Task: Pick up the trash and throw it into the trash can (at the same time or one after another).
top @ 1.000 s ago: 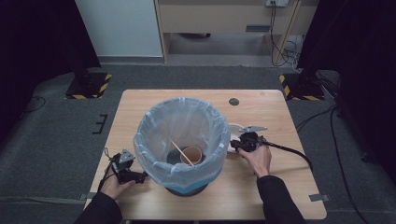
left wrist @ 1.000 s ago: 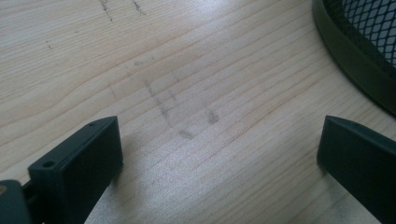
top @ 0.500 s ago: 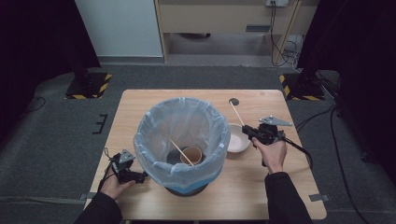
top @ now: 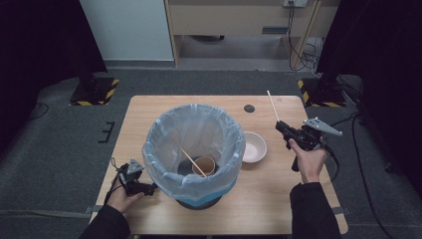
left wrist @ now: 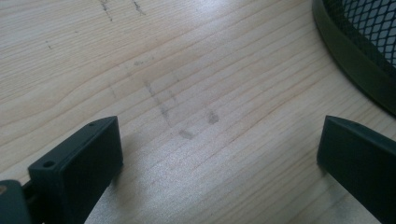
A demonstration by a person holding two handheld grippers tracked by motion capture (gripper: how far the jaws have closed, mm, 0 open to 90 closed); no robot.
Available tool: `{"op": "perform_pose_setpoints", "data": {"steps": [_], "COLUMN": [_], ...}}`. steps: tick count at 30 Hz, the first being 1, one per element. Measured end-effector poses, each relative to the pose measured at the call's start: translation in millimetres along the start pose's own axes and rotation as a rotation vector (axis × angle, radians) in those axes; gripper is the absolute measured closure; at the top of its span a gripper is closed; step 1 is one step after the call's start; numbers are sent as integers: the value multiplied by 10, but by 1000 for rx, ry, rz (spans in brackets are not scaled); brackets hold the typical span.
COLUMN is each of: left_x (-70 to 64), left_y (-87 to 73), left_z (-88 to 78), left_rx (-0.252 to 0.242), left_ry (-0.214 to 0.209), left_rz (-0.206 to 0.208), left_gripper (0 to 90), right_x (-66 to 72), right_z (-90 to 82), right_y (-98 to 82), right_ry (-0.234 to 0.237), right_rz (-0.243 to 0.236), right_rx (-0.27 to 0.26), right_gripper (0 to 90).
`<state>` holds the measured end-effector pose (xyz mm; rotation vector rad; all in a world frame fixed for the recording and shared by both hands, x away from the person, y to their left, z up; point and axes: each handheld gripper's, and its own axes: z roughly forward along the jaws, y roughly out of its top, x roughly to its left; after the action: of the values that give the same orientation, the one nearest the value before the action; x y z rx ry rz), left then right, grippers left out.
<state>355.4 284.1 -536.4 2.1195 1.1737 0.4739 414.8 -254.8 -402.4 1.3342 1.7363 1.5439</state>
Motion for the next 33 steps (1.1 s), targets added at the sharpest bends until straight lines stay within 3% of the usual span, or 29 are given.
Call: {"op": "perform_pose_setpoints", "data": {"steps": [16,33], "left_x": [0,0], "left_y": [0,0], "left_z": [0,0], "left_rx": [0,0], "left_ry": [0,0], "left_rz": [0,0], "left_gripper": [0,0], "right_x": [37,131], "right_z": [-241,-389], "right_y": [227,381], "right_ry": [-6,35], "right_rz": [-4,-8], "right_rx": [-103,-171], "right_gripper": [858,860]}}
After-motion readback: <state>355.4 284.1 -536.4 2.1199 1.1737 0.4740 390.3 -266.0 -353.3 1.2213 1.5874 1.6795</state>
